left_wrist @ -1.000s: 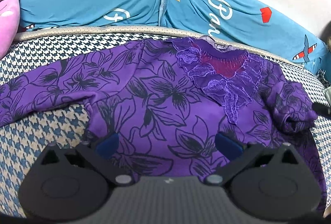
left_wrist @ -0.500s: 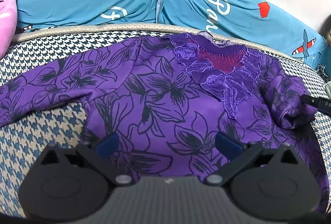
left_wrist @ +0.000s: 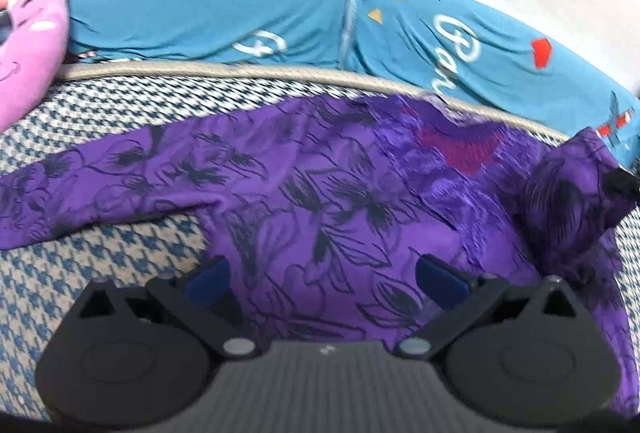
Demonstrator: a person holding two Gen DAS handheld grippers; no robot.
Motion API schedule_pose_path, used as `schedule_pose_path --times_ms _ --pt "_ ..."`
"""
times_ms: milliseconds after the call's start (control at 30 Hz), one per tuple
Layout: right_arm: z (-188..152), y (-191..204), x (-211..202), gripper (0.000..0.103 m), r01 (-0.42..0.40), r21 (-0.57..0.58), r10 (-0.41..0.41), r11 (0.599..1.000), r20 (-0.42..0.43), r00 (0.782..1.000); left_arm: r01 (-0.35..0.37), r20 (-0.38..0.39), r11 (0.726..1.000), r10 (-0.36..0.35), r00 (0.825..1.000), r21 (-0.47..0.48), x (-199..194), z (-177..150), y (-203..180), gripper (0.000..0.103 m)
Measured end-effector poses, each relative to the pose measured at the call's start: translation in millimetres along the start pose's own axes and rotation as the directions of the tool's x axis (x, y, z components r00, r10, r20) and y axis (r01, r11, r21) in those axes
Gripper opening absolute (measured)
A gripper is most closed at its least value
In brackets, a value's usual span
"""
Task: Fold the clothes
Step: 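Release and regrasp the folded sleeve with the right tool to smooth it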
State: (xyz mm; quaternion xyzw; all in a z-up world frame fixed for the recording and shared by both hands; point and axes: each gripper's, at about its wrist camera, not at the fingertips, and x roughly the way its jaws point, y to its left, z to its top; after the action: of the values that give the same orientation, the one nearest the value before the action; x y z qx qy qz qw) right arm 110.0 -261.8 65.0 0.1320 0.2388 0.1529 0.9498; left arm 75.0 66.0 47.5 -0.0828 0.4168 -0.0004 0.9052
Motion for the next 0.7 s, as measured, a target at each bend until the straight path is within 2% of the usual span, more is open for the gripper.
schedule_pose_path --times_ms 100,233,300,400,500,567,700 --pt "-14 21 10 0.009 -0.107 0.016 0.107 0.994 -0.024 0.994 -0.018 0.015 0.999 0.019 1.0 -0.04 -2 4 9 0.103" --pt "-30 48 22 0.012 -0.243 -0.01 0.241 0.97 -0.104 0.965 -0.015 0.001 0.996 0.015 1.0 -0.089 1 7 18 0.103" --pt "-33 54 25 0.028 -0.284 -0.009 0.281 0.959 -0.131 0.951 -0.006 -0.008 0.994 0.005 1.0 -0.107 3 8 21 0.103" --pt "-33 52 20 0.031 -0.279 -0.025 0.274 0.96 -0.118 0.954 0.013 -0.023 0.993 -0.016 1.0 -0.116 4 8 22 0.103" --pt "-34 49 18 0.034 -0.23 -0.067 0.22 0.971 -0.126 0.967 0.039 -0.043 0.991 -0.045 0.998 -0.131 7 6 21 0.103" --pt "-40 52 19 0.036 -0.203 -0.132 0.182 0.97 -0.152 0.971 0.042 -0.051 0.989 -0.049 0.997 -0.141 9 6 21 0.103" --pt "-60 64 25 0.044 -0.192 -0.214 0.144 0.958 -0.219 0.965 0.046 -0.057 0.986 -0.056 0.997 -0.163 11 6 20 0.103"
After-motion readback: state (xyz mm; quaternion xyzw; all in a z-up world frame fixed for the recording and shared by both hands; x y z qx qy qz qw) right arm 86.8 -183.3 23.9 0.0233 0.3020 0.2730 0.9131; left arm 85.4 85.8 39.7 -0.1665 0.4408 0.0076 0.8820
